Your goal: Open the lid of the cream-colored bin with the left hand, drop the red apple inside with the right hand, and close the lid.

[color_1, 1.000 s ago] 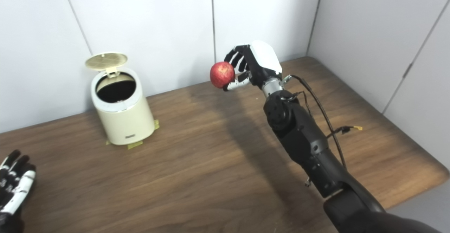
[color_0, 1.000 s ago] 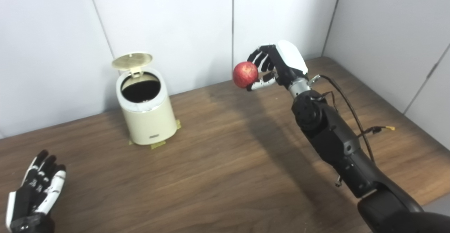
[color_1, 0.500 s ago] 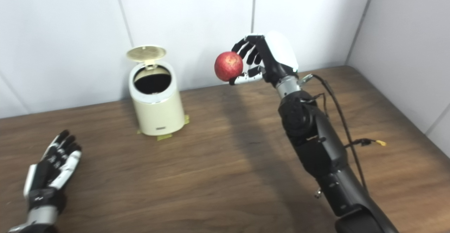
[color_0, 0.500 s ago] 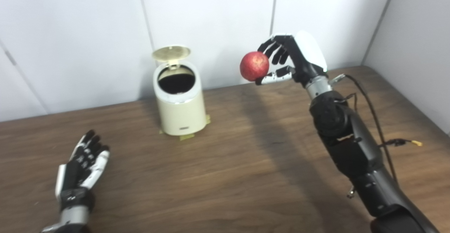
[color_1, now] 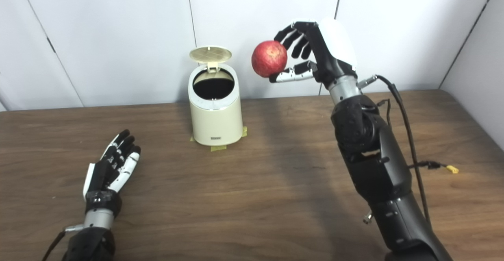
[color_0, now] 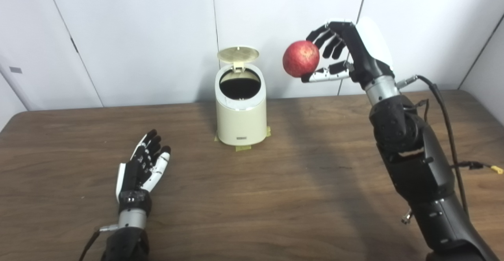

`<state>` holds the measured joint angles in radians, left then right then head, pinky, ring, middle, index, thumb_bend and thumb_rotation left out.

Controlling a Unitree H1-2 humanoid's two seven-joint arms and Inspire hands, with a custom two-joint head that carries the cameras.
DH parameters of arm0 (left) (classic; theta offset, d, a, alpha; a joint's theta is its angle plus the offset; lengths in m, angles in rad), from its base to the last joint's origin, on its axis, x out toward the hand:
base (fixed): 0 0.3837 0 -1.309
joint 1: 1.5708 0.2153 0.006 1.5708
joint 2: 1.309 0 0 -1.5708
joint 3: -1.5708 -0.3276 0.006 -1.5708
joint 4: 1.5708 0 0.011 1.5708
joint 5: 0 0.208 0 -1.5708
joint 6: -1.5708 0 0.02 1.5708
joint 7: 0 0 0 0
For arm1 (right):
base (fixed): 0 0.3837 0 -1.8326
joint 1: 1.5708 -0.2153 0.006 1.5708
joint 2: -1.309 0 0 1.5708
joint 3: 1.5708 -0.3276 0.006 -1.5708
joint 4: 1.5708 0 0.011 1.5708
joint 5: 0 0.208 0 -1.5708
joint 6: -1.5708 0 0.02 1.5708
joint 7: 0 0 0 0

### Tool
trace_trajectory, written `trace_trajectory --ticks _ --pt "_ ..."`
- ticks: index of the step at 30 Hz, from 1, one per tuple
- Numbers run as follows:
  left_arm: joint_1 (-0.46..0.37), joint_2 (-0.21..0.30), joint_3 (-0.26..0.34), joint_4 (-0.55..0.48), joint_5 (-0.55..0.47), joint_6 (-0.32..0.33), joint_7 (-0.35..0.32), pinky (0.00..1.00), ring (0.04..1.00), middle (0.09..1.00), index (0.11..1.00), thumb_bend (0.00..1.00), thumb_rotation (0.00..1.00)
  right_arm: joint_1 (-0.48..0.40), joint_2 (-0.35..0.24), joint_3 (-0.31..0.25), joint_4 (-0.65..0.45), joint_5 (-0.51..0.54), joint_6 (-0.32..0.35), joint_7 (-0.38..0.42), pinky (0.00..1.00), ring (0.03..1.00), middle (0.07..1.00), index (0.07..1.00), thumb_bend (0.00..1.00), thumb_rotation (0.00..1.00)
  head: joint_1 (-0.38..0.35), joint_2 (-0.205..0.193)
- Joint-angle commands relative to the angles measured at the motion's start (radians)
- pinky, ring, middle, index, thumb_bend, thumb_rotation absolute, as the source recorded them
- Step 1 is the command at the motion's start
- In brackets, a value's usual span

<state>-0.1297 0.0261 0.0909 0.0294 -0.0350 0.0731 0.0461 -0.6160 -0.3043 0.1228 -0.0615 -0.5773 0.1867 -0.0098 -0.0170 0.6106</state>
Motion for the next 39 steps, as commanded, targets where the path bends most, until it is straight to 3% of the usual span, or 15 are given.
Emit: trace_trajectory --ticks 1,8,11,17,22,39 --pt "-0.012 -0.015 -0.019 -0.008 0.0 -0.005 -0.004 0.98 0.945 0.911 0.917 0.47 0.32 -0.077 0.013 0.003 0.001 -0.003 -0.044 -0.022 0.34 0.396 0.49 0.52 0.52 0.0 0.003 0.0" --pt "-0.01 -0.034 -0.022 -0.01 0.008 -0.014 0.007 0.97 0.947 0.909 0.917 0.48 0.34 -0.128 0.052 0.036 0.085 -0.031 -0.033 -0.021 0.35 0.406 0.499 0.509 0.52 0.0 0.024 -0.001" --pt "-0.006 -0.04 -0.029 -0.017 0.016 -0.015 0.014 0.94 0.937 0.906 0.916 0.48 0.34 -0.145 0.06 0.05 0.132 -0.042 -0.056 -0.037 0.36 0.411 0.499 0.505 0.52 0.0 0.031 -0.001" --pt "-0.006 -0.048 -0.033 -0.017 0.017 -0.015 0.026 0.99 0.949 0.9 0.913 0.49 0.35 -0.181 0.098 0.065 0.217 -0.015 -0.121 -0.059 0.32 0.388 0.494 0.535 0.51 0.0 0.039 0.0" --pt "-0.009 -0.05 -0.035 -0.013 0.022 -0.021 0.033 0.95 0.935 0.897 0.91 0.49 0.36 -0.2 0.113 0.089 0.266 -0.042 -0.133 -0.076 0.32 0.384 0.497 0.535 0.51 0.0 0.044 -0.003" --pt "-0.019 -0.054 -0.033 0.005 0.01 -0.021 0.032 1.0 0.937 0.9 0.909 0.5 0.36 -0.189 0.145 0.1 0.313 -0.043 -0.15 -0.093 0.36 0.404 0.504 0.517 0.52 0.0 0.038 -0.006"
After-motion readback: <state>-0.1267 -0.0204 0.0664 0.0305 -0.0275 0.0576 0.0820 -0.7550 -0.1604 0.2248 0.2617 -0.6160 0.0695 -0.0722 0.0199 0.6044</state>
